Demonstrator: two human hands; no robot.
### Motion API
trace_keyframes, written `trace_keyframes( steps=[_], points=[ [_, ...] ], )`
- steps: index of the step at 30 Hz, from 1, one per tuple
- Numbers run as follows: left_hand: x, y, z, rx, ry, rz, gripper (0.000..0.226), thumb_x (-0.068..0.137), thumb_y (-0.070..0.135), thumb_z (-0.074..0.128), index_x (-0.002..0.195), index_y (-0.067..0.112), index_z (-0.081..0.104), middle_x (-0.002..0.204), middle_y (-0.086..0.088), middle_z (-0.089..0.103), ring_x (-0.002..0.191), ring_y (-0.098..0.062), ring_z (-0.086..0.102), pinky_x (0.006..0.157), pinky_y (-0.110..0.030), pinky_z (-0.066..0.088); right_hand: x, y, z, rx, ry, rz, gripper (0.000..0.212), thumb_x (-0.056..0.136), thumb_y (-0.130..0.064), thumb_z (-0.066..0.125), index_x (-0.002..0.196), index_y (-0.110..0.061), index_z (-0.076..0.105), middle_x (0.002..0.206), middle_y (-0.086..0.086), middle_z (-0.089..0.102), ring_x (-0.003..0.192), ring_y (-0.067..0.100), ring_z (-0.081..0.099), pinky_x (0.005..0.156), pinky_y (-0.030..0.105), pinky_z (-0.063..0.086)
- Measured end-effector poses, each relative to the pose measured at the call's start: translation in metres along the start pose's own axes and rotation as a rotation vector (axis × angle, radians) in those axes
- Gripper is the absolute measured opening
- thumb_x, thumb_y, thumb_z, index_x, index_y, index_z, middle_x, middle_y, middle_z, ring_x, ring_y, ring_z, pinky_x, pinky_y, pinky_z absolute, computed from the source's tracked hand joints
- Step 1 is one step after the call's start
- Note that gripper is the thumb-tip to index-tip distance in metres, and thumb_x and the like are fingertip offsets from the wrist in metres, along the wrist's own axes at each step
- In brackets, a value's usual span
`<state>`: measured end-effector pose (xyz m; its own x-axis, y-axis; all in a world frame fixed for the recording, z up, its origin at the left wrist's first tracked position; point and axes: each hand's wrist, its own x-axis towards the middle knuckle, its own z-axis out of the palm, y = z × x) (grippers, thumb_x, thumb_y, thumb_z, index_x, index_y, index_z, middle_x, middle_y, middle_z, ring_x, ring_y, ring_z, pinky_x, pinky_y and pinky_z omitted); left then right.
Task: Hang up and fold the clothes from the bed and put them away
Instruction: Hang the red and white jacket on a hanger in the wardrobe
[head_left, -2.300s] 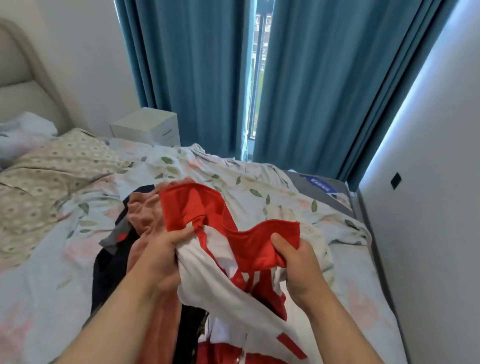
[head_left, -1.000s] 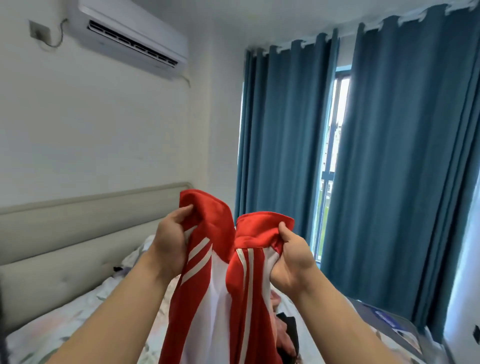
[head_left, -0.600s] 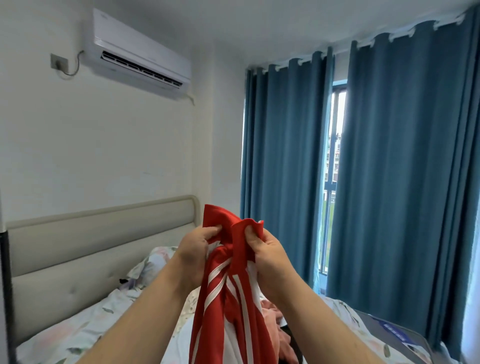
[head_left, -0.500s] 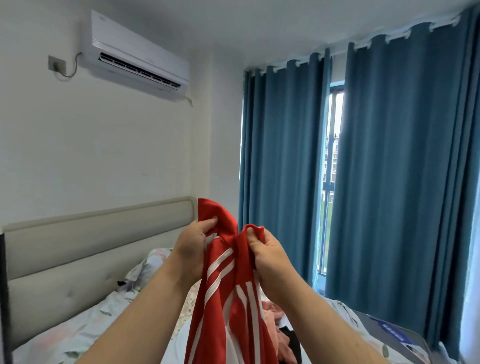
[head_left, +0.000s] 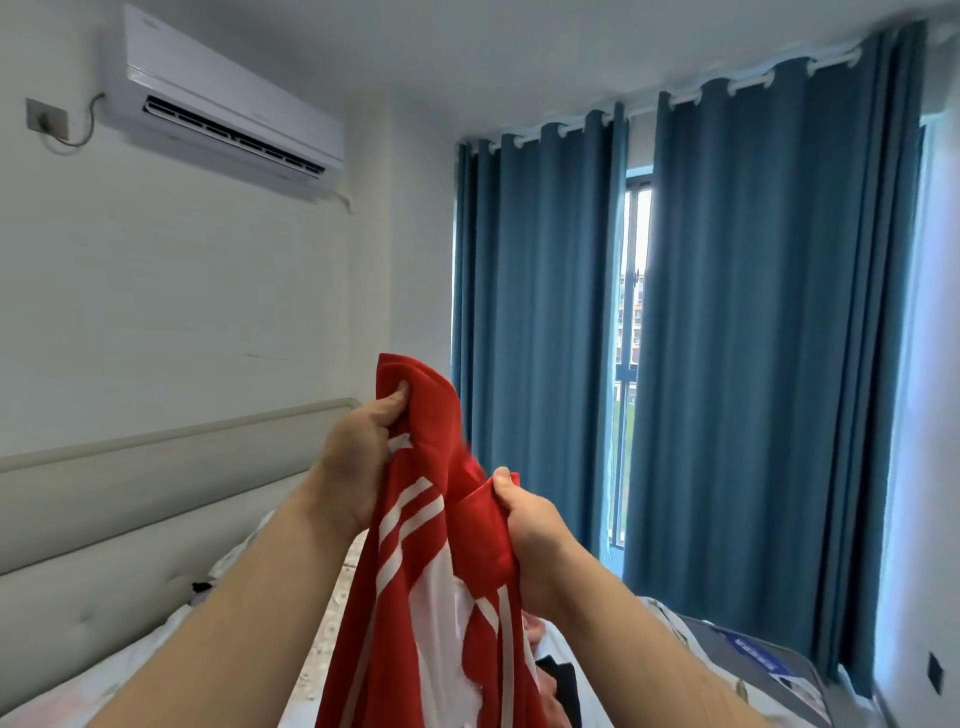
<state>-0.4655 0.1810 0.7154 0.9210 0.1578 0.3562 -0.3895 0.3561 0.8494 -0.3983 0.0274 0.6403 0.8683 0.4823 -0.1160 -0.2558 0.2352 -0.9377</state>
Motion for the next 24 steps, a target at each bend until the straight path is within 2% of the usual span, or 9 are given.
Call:
trace_keyframes(
  steps=[3,6,9,12,14,16,18,21,24],
  points=[
    [0.01,-0.01,-0.02,0.159,0.102,0.038,0.031,0.099,0.031,0.048,0.109,0.006,0.063,0.099,-0.018,0.07,0.085,-0.028,0.07,0.064,-0.037,0.059,0.004,-0.005,0.004,0.104,0.027,-0.102,0.053,0.098,-0.054,0.052,0.111,-0.007,0.072,0.107,0.02,0.074,0.097,0.034,0.073,0.086,0.047,0.059],
    [0.003,-0.028,-0.031,0.285,0.069,0.058,0.048,0.071,0.055,0.059,0.092,0.012,0.052,0.083,-0.01,0.059,0.077,-0.023,0.061,0.061,-0.03,0.055,0.003,-0.014,0.013,0.063,0.061,-0.172,0.053,0.096,-0.055,0.054,0.115,-0.008,0.067,0.106,0.019,0.073,0.099,0.035,0.071,0.092,0.054,0.056],
    [-0.006,-0.047,-0.037,0.381,0.066,0.13,0.083,0.062,0.087,0.054,0.1,0.013,0.046,0.085,-0.008,0.056,0.074,-0.018,0.059,0.064,-0.029,0.054,-0.005,-0.014,0.024,0.036,0.002,-0.137,0.059,0.09,-0.065,0.053,0.111,-0.013,0.073,0.105,0.014,0.076,0.094,0.029,0.074,0.083,0.044,0.06],
    [-0.014,-0.049,-0.042,0.481,0.079,0.309,0.086,0.053,0.099,0.048,0.104,0.03,0.041,0.09,-0.004,0.052,0.071,-0.008,0.056,0.061,-0.027,0.049,-0.012,-0.014,0.033,0.068,-0.039,-0.124,0.054,0.092,-0.06,0.056,0.104,-0.011,0.074,0.095,0.014,0.077,0.082,0.027,0.075,0.072,0.04,0.06],
    [-0.023,-0.045,-0.043,0.65,0.108,0.533,0.061,0.065,0.078,0.06,0.105,0.038,0.035,0.087,0.004,0.051,0.066,0.001,0.056,0.055,-0.018,0.048,-0.016,-0.02,0.037,0.154,-0.021,-0.137,0.05,0.097,-0.05,0.056,0.101,-0.002,0.067,0.081,0.017,0.073,0.068,0.028,0.073,0.062,0.038,0.06],
    [-0.029,-0.047,-0.044,0.843,0.098,0.738,0.061,0.059,0.043,0.066,0.109,0.04,0.03,0.089,0.008,0.049,0.071,0.004,0.059,0.057,-0.012,0.048,-0.019,-0.028,0.04,0.255,-0.035,-0.173,0.044,0.102,-0.04,0.051,0.099,0.003,0.059,0.084,0.019,0.065,0.078,0.031,0.068,0.078,0.048,0.061],
    [-0.03,-0.047,-0.04,0.94,0.101,0.806,0.075,0.052,0.039,0.074,0.112,0.038,0.029,0.096,0.004,0.051,0.073,-0.004,0.061,0.06,-0.014,0.049,-0.023,-0.035,0.037,0.311,-0.101,-0.186,0.039,0.105,-0.035,0.045,0.101,0.002,0.058,0.095,0.022,0.057,0.099,0.036,0.056,0.106,0.058,0.045],
    [-0.026,-0.038,-0.033,0.926,0.166,0.954,0.043,0.075,0.034,0.073,0.103,0.038,0.04,0.092,0.0,0.052,0.077,-0.004,0.057,0.068,-0.011,0.044,-0.033,-0.044,0.028,0.327,-0.254,-0.167,0.053,0.104,-0.034,0.041,0.097,0.012,0.069,0.099,0.028,0.066,0.097,0.039,0.065,0.098,0.056,0.052],
    [-0.024,-0.026,-0.023,0.585,0.254,0.737,0.022,0.092,0.016,0.061,0.095,0.037,0.06,0.095,-0.001,0.059,0.081,0.001,0.059,0.074,-0.012,0.047,-0.05,-0.047,0.024,0.239,-0.333,-0.14,0.041,0.091,-0.027,0.058,0.106,0.009,0.073,0.105,0.026,0.07,0.095,0.037,0.069,0.098,0.052,0.053]
  ],
)
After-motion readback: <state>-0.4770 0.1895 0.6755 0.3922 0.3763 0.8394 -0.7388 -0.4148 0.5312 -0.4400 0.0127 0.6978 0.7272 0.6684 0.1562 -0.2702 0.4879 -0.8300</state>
